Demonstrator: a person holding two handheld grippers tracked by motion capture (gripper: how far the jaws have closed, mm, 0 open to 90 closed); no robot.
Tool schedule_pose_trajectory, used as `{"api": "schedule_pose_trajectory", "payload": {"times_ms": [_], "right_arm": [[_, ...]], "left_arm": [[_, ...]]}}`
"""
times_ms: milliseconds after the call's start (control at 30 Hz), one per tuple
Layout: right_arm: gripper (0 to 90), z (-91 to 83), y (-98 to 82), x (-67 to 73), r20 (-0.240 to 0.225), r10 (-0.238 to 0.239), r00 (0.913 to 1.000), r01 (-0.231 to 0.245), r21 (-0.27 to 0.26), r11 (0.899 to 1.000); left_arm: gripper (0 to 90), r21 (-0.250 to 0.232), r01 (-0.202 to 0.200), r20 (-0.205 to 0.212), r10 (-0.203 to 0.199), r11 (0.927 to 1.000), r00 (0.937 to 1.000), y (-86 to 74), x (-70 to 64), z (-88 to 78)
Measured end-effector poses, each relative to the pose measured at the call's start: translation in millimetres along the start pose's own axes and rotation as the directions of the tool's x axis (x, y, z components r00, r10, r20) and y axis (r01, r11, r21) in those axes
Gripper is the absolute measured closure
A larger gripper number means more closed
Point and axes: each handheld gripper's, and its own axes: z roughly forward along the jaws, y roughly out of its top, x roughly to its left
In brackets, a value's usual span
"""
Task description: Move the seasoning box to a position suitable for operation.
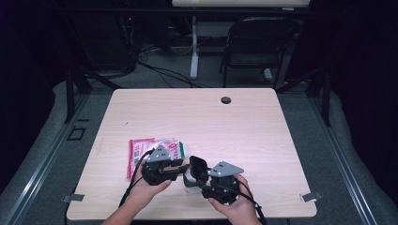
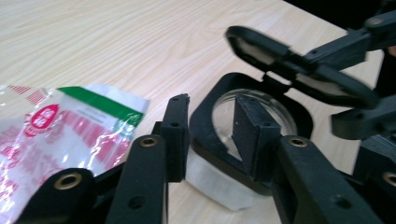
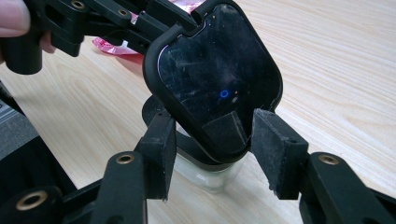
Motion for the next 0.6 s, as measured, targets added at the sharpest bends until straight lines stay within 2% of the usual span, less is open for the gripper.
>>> {"api": "schedule_pose_trajectory", "payload": {"times_ms": [133,267,433,600], "right_arm": [[51.5,0.1,-0.3,-1.0,-0.003,0.007,1.0,-0.008,-0.009,1.0],[52.1,0.1,-0.2,-1.8,-0.001,0.007,1.0,-0.007,-0.012,1.0],[52.2,0.2,-0.3,-2.1,-0.001,0.009,1.0,-0.009,-0.015,1.0],[53.1,-2.2,-0.3,-2.7,-0.001,0.007,1.0,-0.007,-0.011,1.0]], "left_arm": [[63.8,0.013,0.009,-0.018,-0.009,0.9999,0.9998,-2.2,2.2,3.0],[62.4,0.013,0.017,-0.01,-0.017,0.9998,0.9998,-4.3,1.1,7.7],[61.9,0.04,0.015,0.006,-0.015,0.9991,0.9999,-6.0,-0.3,13.4],[64.0,0.033,0.005,0.009,-0.005,0.9994,0.9999,-7.4,-2.5,15.7]]}}
